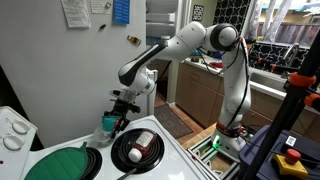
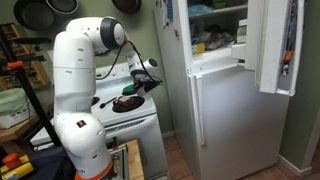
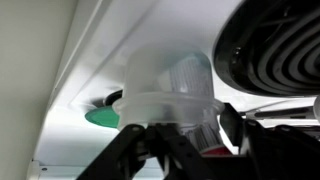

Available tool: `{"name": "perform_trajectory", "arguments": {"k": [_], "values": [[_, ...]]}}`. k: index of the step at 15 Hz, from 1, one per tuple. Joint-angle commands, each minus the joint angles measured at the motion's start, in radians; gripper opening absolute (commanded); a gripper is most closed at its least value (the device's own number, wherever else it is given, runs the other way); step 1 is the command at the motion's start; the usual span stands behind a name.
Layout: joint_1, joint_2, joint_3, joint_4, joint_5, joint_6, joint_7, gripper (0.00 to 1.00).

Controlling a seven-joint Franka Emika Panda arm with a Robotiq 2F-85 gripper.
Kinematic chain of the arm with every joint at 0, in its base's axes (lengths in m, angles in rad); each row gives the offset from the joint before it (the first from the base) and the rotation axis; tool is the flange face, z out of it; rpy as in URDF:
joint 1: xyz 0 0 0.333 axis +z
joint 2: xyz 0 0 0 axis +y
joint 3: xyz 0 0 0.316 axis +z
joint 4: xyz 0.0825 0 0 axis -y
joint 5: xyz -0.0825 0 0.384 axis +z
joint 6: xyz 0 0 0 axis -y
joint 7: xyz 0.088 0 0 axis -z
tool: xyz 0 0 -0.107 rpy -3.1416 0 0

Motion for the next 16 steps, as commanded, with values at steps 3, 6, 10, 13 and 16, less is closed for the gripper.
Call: {"name": "perform_trajectory", "arguments": {"k": [3,6,10,13,16], "values": [[-0.004,0.003,0.004,0.018,-0.003,-0.03,0.038,0.88],[0.0,-0.007,0.005,0.026,-0.012,-0.032,0.054,1.0],[0.008,-0.044,0.0,0.012,-0.064,-0.062,0.125,1.0],[0.008,-0.087,-0.001,-0.001,-0.128,-0.114,0.222,1.0],[0.003,-0.147,0.0,-0.007,-0.205,-0.172,0.343,1.0]]}}
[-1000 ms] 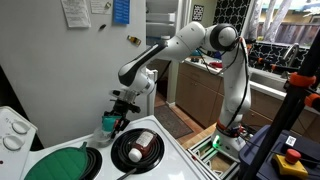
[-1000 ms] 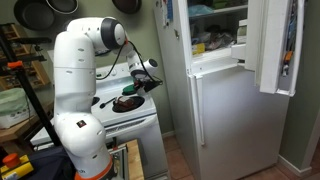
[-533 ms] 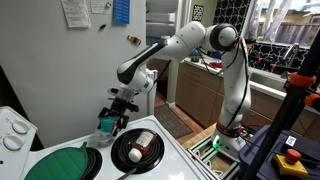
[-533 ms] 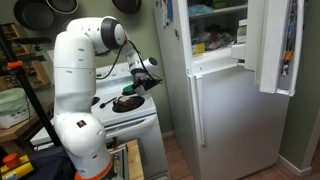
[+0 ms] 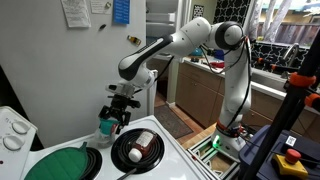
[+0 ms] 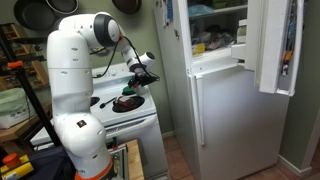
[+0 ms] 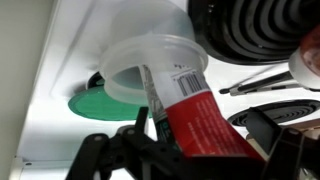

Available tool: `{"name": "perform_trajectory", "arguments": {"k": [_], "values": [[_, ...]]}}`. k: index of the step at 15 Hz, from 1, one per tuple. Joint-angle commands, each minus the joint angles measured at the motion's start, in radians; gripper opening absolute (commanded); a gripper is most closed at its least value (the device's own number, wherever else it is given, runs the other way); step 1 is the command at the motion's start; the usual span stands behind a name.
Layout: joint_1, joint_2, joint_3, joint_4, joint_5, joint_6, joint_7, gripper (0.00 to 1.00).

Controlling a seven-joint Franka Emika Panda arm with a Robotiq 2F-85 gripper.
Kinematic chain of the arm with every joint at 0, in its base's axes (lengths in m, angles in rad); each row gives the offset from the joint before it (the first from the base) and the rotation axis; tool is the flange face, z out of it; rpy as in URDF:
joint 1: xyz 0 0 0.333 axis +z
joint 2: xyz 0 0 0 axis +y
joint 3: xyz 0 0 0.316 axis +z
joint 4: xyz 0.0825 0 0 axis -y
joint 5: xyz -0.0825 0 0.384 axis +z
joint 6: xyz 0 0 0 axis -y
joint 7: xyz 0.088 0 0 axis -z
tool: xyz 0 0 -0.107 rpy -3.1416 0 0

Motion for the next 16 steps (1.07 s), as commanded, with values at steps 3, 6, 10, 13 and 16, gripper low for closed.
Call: {"name": "perform_trajectory", "arguments": {"k": [3,6,10,13,16], "values": [[-0.01,-0.151,-0.003,-0.029,-0.144,-0.149,0.238,1.0],[-0.015,-0.221,-0.011,-0.031,-0.218,-0.233,0.383,1.0],[-0.025,-0.293,-0.028,-0.024,-0.333,-0.321,0.553,1.0],[-0.028,-0.331,-0.036,-0.009,-0.415,-0.401,0.668,1.0],[-0.025,-0.372,-0.04,0.0,-0.489,-0.468,0.778,1.0]]}}
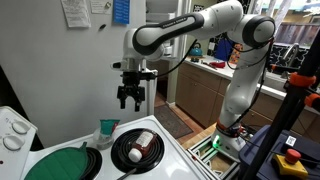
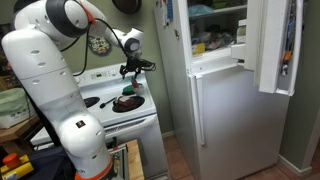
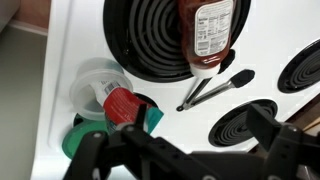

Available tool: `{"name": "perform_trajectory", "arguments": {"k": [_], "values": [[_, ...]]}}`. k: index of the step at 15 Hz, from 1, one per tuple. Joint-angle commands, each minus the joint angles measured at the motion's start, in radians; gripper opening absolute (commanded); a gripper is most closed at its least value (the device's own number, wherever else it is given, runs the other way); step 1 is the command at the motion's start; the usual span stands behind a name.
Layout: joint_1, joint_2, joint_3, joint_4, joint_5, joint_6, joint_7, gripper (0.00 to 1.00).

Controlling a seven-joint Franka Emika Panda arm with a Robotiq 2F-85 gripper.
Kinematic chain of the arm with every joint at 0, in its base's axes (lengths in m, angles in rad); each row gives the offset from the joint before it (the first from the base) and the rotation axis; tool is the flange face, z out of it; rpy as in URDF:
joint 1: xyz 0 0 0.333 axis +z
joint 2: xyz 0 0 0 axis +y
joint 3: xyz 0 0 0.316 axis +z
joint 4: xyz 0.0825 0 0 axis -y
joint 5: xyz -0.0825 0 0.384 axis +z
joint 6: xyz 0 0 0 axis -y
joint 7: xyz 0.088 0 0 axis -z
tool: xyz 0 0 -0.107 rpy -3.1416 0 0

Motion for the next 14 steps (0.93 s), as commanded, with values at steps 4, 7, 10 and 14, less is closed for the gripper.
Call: {"name": "perform_trajectory", "arguments": {"k": [4,7,10,14], "values": [[0.008,-0.113,-0.005,-0.001,-0.143,-0.102,0.224,1.0],[0.015,-0.137,-0.002,0.017,-0.238,-0.102,0.233,1.0],[0.026,-0.121,-0.014,0.026,-0.237,-0.08,0.22,1.0],[0.027,-0.126,-0.014,0.027,-0.257,-0.08,0.222,1.0]]}}
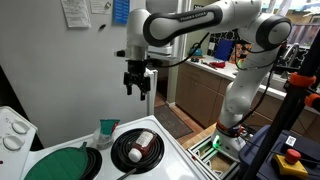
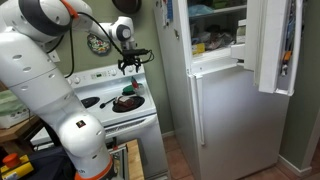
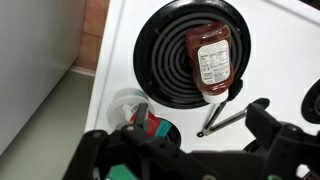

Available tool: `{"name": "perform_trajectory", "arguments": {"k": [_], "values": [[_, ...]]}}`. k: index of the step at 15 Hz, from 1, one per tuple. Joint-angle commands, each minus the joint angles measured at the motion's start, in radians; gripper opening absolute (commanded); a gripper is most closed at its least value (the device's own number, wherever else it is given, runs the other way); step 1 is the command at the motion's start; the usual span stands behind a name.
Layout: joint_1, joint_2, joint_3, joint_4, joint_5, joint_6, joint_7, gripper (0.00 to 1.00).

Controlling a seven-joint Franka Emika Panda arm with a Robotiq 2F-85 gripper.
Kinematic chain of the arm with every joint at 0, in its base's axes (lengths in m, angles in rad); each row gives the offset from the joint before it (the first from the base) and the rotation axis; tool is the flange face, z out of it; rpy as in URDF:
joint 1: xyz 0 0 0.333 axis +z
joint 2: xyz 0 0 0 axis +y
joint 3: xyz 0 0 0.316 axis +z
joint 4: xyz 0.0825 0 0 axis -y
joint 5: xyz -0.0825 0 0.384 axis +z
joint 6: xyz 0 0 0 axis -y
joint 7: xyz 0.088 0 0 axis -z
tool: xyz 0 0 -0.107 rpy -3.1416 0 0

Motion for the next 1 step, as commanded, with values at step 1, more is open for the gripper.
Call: {"name": "perform_trajectory", "arguments": {"k": [1], "values": [[0.016,0.003,-0.015,0.002,-0.005,-0.001,0.004,1.0]]}}
